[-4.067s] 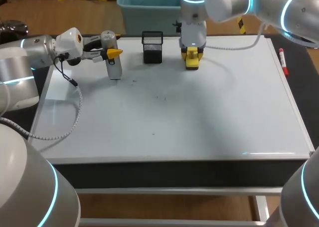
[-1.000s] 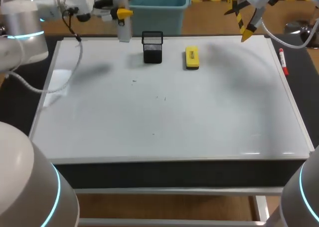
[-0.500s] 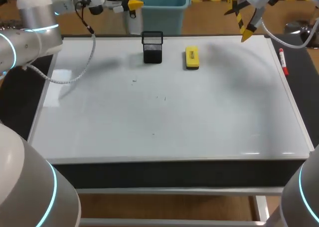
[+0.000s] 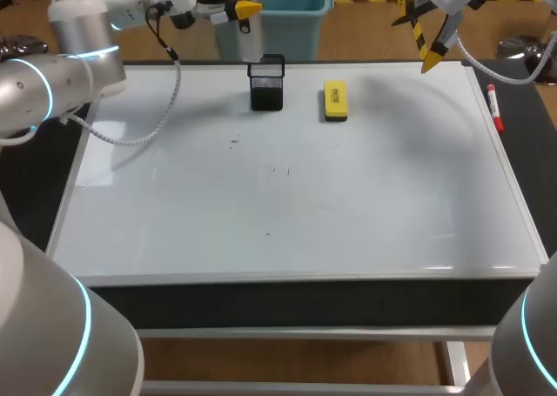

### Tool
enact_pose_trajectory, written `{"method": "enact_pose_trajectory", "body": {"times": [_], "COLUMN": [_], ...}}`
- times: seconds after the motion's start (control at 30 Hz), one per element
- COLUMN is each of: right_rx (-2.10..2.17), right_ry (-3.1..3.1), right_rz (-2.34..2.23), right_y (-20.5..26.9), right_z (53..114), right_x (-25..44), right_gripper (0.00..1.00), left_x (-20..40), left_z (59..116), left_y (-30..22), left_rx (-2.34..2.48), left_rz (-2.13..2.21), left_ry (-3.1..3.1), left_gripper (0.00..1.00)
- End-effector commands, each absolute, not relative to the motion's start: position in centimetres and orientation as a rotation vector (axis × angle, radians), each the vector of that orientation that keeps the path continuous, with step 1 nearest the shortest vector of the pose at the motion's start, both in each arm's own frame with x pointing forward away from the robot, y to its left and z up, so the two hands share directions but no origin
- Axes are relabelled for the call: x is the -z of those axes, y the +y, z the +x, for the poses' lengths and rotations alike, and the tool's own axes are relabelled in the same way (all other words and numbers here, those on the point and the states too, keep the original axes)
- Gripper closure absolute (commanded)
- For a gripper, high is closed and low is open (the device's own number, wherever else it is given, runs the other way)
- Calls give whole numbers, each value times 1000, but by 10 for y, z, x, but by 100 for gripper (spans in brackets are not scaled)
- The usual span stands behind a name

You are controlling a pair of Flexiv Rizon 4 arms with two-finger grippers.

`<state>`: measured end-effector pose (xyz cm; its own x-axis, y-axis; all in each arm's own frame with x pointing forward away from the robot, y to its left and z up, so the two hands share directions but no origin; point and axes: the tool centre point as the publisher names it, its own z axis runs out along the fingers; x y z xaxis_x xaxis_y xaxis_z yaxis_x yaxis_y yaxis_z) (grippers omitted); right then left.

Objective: Pick up the inspection probe, press it on each red-marked spot on the whiteboard one by one, put down the probe, pick up the eraser, and wipe off all the red marks.

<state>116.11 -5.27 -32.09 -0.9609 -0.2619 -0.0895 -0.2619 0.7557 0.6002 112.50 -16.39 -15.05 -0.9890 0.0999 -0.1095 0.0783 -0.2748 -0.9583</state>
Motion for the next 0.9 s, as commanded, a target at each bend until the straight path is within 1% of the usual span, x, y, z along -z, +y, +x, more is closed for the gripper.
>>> {"method": "enact_pose_trajectory", "body": {"times": [0.03,0.4,0.9], "right_rx": [998,998,998], "right_ry": [-2944,-2944,-2944], "right_rz": [441,441,441], "right_y": [-53,-53,-53], "right_z": [1161,1161,1161], "right_x": [320,320,320], "right_gripper": [0,0,0], "left_x": [154,160,171], "left_z": [1133,1134,1127], "left_y": [-171,-190,-196], "left_rx": [-2462,-2444,-2444], "left_rz": [-293,-252,-166], "left_ry": [-1844,-1855,-1878], "left_gripper": [100,100,100]}}
